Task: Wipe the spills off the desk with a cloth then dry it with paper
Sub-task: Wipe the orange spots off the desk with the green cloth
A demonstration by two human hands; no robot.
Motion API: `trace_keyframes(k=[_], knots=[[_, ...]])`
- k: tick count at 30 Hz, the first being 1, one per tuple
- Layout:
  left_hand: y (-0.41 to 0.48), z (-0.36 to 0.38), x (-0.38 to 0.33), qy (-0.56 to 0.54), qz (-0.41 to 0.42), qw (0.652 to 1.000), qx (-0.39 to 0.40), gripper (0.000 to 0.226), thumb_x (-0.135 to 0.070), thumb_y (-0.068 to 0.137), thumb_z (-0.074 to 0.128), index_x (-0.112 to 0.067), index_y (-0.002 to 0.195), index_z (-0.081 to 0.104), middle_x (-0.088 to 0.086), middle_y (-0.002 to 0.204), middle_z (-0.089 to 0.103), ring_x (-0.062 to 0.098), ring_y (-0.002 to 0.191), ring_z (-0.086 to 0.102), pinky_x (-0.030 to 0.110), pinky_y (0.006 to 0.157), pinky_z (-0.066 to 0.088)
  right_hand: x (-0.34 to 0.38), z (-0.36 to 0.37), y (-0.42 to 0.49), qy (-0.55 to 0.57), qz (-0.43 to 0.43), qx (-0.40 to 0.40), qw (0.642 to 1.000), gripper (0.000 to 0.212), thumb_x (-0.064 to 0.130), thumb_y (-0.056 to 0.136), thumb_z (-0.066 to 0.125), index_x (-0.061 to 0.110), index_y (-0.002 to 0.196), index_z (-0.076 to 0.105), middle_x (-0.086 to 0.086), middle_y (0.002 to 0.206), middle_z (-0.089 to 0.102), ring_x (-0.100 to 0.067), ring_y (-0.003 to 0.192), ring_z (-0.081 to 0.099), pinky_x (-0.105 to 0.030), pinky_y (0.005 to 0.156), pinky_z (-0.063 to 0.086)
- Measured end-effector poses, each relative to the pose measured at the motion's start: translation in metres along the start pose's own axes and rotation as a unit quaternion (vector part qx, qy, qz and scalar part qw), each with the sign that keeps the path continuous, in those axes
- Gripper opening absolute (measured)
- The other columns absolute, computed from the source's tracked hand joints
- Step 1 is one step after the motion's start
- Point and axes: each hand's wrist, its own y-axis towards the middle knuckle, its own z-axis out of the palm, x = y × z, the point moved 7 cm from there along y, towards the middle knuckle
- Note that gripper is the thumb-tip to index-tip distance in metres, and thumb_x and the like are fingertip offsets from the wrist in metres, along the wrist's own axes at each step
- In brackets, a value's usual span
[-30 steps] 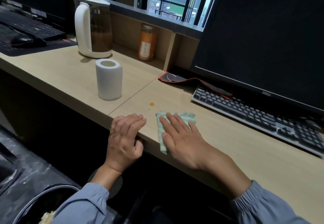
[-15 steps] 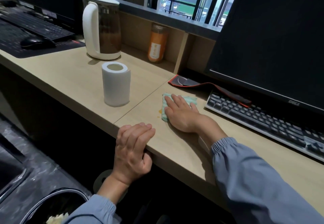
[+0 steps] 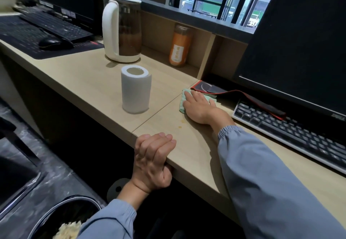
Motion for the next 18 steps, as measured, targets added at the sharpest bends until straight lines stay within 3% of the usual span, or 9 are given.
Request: trace_keyframes(k=[12, 18], knots=[[0.001, -0.010, -0.002, -0.019, -0.035, 0.993, 0.113, 0.065, -0.003, 0.063, 0.051, -0.008, 0.126, 0.068, 0.008, 0.130, 0.069, 0.026, 0.128, 0.061, 0.049, 0.115, 0.040, 0.032, 0.034, -0.105, -0.017, -0.033, 0.008, 0.999, 0.059, 0.043, 0.107, 0.010, 0.031, 0.162, -0.007, 0.006, 0.169, -0.017, -0.012, 0.154, -0.019, -0.049, 0.124, -0.011], [0.003, -0.017, -0.003, -0.064, -0.043, 0.990, 0.119, 0.056, 0.001, 0.069, 0.049, -0.009, 0.124, 0.059, 0.012, 0.130, 0.069, 0.028, 0.128, 0.062, 0.047, 0.117, 0.039, 0.034, 0.050, -0.170, -0.026, -0.048, 0.004, 0.999, 0.057, 0.044, 0.108, 0.008, 0.034, 0.161, -0.010, 0.010, 0.168, -0.020, -0.007, 0.151, -0.024, -0.045, 0.124, -0.012]])
